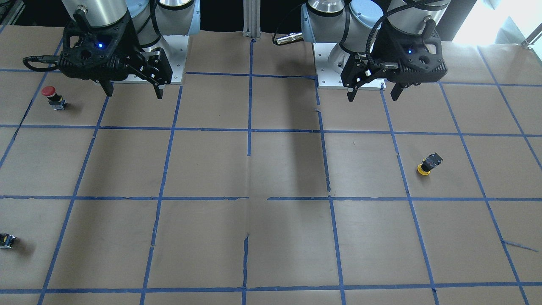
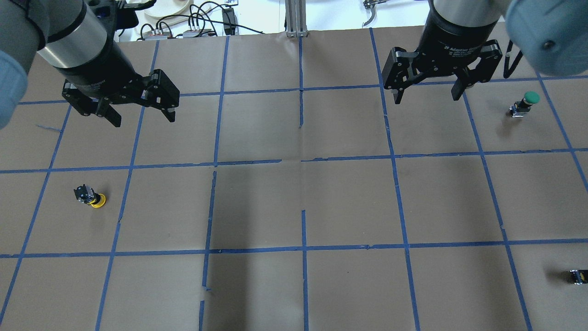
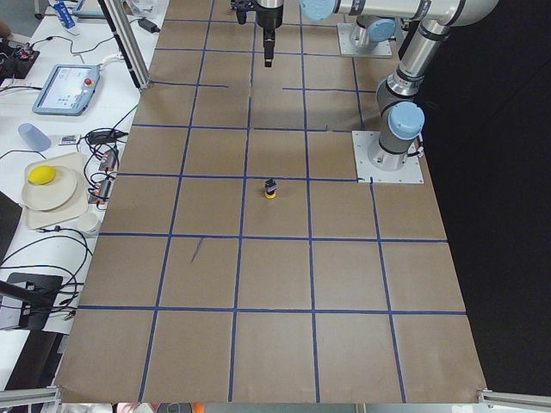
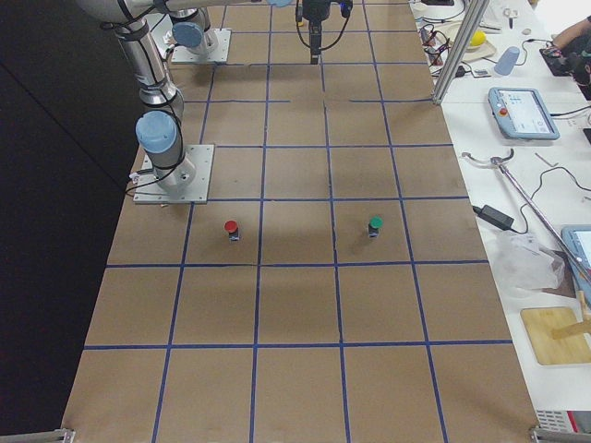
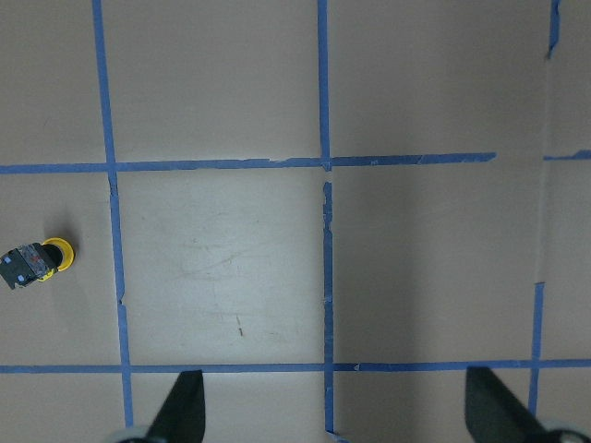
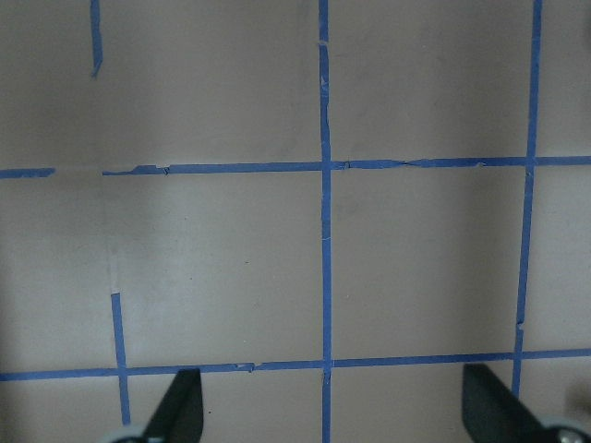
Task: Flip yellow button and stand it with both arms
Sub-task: 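Reach the left gripper down to the yellow button lying on its side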
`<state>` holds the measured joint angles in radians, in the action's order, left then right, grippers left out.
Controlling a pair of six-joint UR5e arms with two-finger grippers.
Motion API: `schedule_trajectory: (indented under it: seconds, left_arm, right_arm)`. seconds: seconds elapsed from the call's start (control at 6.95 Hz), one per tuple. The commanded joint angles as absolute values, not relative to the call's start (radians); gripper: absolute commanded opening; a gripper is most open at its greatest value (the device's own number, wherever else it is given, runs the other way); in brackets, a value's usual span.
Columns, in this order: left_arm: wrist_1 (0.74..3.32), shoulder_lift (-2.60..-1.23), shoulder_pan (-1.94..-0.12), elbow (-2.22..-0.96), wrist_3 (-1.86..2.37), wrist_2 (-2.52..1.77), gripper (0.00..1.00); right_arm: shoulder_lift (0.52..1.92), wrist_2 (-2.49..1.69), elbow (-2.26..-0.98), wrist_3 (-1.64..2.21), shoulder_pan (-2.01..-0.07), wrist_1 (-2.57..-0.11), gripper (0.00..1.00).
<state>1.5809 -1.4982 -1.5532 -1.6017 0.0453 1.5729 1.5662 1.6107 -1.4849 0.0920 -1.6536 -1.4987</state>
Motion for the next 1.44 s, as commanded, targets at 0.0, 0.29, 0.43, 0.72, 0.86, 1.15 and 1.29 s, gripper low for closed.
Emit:
schedule_trajectory:
  seconds: [0.0,0.29,0.43,0.72,0.86,1.15,1.29]
  left_arm:
    - [1.6,-1.506,-1.545,-1.621,-0.025,1.581,1.0]
    - [1.589,-1.546,-1.406,-1.635,-0.267,1.582,1.0]
    - [1.586,-1.575,-1.281,-1.672,-0.457,1.575,1.0]
    - [1.404,-1.637,-1.151,-1.771,-0.742,1.58,0.98]
    - [1.394,-1.646,-1.114,-1.79,-0.84,1.582,0.98]
    - [1.344,-1.701,-1.053,-1.813,-1.071,1.589,0.98]
    - [1.228,-1.729,-1.016,-1.859,-1.185,1.618,0.98]
  right_arm:
    - [1.566,1.611,-1.485,0.092,-1.654,-1.499,1.0]
    - [1.566,1.611,-1.485,0.091,-1.654,-1.499,1.0]
    - [1.566,1.611,-1.486,0.092,-1.654,-1.499,1.0]
    - [1.566,1.611,-1.485,0.092,-1.654,-1.499,1.0]
    - [1.566,1.611,-1.485,0.092,-1.654,-1.499,1.0]
    - [1.566,1.611,-1.485,0.092,-1.654,-1.499,1.0]
    - [1.566,1.611,-1.485,0.092,-1.654,-1.499,1.0]
